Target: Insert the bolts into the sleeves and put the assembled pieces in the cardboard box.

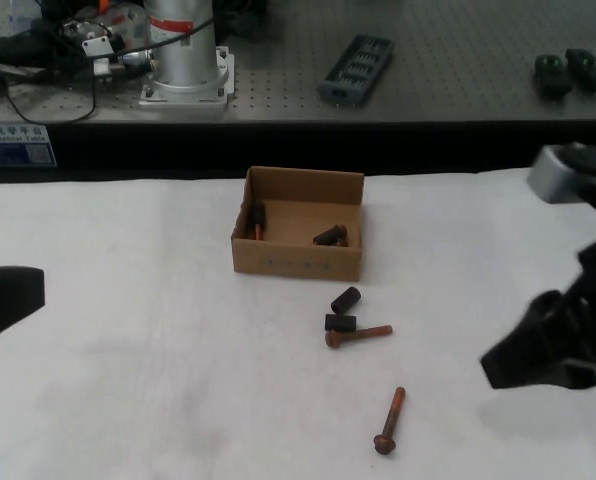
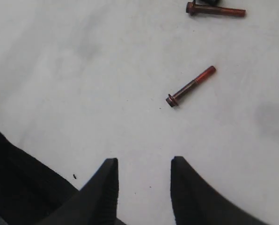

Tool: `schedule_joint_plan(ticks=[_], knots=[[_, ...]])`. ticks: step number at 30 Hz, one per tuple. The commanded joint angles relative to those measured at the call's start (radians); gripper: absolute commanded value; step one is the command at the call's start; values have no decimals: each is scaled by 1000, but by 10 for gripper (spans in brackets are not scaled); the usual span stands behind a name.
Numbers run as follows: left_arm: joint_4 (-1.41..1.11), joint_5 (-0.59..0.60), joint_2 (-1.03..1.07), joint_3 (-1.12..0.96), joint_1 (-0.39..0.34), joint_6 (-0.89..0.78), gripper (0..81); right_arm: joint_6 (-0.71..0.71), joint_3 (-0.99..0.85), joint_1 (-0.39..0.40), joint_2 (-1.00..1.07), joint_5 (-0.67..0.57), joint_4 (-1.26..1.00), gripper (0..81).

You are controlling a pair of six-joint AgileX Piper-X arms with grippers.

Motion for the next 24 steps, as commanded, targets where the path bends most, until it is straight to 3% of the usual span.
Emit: schedule_joint_plan(ticks=[1,12,16,19,24], knots=[[1,-5,-1,-7,2,14,461,28,26,1,-34,20,-14,284],[1,-5,-1,-7,2,14,461,52,29,1,28,18,-139,284],[1,-5,-1,-7,2,18,461,-229,29,1,75,-23,-228,284],[1,-5,-1,-7,2,18,461,-534,29,1,115,-25,-278,284],[1,-5,-1,-7,2,20,461,-960,29,1,176,64,-401,284]])
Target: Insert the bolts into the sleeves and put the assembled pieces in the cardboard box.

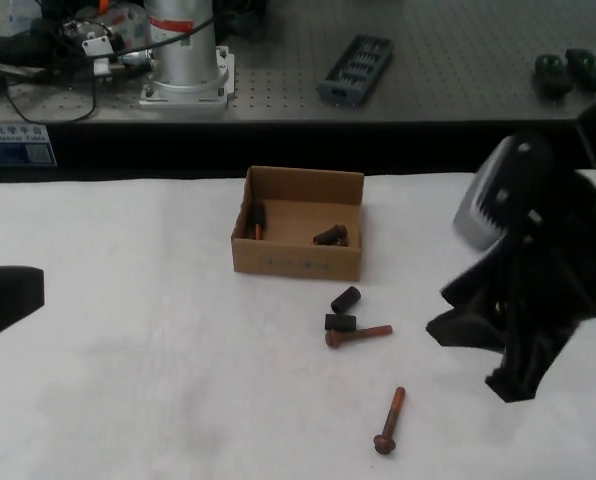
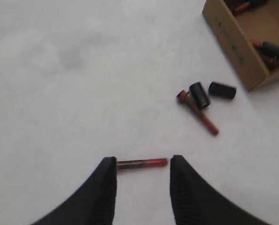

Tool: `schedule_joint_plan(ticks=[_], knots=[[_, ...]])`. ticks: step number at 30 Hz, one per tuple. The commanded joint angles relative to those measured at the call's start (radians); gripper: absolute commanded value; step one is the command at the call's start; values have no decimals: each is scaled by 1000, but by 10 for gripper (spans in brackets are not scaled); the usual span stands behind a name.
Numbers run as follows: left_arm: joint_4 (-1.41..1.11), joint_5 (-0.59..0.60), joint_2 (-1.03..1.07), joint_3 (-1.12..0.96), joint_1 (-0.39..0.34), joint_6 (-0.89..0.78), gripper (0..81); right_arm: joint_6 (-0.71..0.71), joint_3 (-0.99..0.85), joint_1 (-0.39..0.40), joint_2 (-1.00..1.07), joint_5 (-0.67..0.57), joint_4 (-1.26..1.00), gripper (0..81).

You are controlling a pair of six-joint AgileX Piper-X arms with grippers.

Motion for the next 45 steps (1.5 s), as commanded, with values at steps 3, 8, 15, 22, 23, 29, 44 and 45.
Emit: schedule_joint_plan(ticks=[3,8,15,22,23,29,44,45], knots=[[1,-5,-1,-7,2,60,461,-276,-3,-4,44,76,-170,284],[1,-5,-1,-7,2,177,461,-430,-3,-10,114,106,-442,284],[1,-5,-1,-7,2,256,461,-601,-3,-10,133,79,-396,218],[-1,-5,-1,-7,2,309,461,-752,-3,-22,169,-46,-137,196],[-3,-5,-1,-7,2,311,461,-775,-3,-22,188,-49,-121,196],[-7,-5,-1,-7,2,310,461,-927,-3,-22,315,-49,-114,196],[33,-5,-1,-7,2,310,461,-1129,-3,-22,403,-49,-94,251],[39,-5,-1,-7,2,310,461,-1135,-3,-19,403,-49,-87,267]])
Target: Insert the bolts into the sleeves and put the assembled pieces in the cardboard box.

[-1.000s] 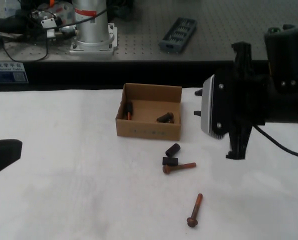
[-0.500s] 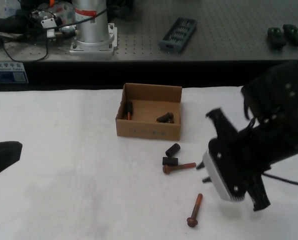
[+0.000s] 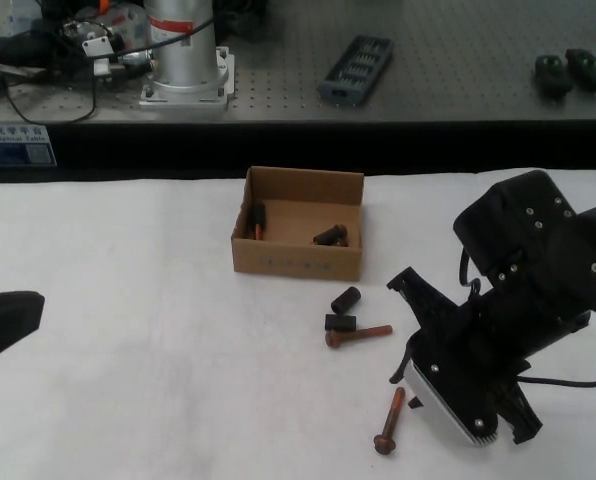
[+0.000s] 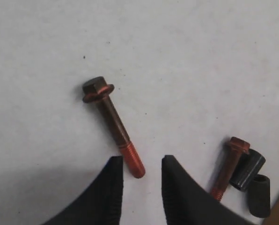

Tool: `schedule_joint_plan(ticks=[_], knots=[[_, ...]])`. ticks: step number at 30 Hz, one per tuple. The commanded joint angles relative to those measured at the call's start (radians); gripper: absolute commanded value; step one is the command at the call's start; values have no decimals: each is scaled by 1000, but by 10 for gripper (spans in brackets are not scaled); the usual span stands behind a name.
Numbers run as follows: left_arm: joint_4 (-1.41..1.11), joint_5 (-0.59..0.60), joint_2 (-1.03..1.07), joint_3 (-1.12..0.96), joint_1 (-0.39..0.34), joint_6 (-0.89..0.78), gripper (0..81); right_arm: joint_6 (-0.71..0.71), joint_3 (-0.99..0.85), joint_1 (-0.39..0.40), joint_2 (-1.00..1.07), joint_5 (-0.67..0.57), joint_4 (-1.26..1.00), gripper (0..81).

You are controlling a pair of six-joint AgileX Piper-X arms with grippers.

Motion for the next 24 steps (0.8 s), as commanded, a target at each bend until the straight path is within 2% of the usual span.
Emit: schedule_joint_plan(ticks=[1,14,24], knots=[[18,-1,-1,-7,2,11,461,-45,-5,1,3,-21,39,279],[19,-1,-1,-7,2,11,461,-109,-5,72,3,-43,51,276],[18,-1,-1,-7,2,8,461,-115,-5,71,44,-27,45,276]])
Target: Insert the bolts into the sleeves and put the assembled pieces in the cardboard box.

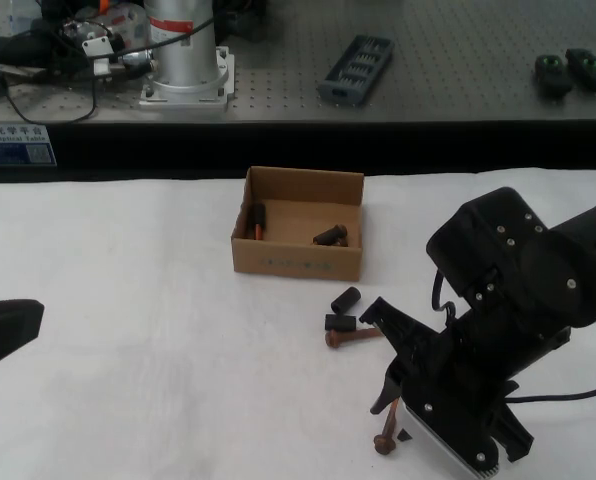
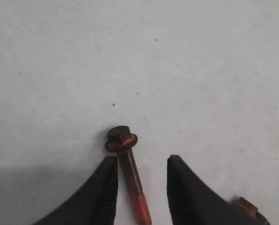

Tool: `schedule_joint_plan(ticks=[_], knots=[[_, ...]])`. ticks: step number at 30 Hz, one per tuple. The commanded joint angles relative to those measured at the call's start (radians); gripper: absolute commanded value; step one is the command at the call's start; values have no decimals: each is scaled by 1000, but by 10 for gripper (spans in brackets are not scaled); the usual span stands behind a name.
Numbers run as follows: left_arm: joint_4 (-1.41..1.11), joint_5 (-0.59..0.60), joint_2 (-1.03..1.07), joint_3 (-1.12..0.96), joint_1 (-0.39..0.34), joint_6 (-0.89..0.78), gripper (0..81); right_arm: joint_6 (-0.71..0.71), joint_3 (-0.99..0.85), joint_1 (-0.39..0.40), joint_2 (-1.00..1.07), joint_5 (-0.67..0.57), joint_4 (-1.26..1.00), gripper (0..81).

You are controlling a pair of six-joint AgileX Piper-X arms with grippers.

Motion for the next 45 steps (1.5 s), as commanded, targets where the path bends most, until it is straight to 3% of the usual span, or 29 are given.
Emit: schedule_joint_plan(ticks=[1,17,25,33,37,45], knots=[[2,-1,-1,-7,2,8,461,-10,-5,0,26,-8,-5,276],[24,-1,-1,-5,2,8,461,-75,-5,0,114,39,-32,273],[24,-1,-1,-5,2,8,461,-75,-5,-15,114,90,-32,146],[24,1,-1,-5,2,8,461,-75,-5,-20,114,90,-28,121],[24,1,-1,-5,2,8,461,-75,-7,-20,114,105,-28,6],[24,1,-1,-5,2,4,461,15,-7,-1,93,155,-39,28]])
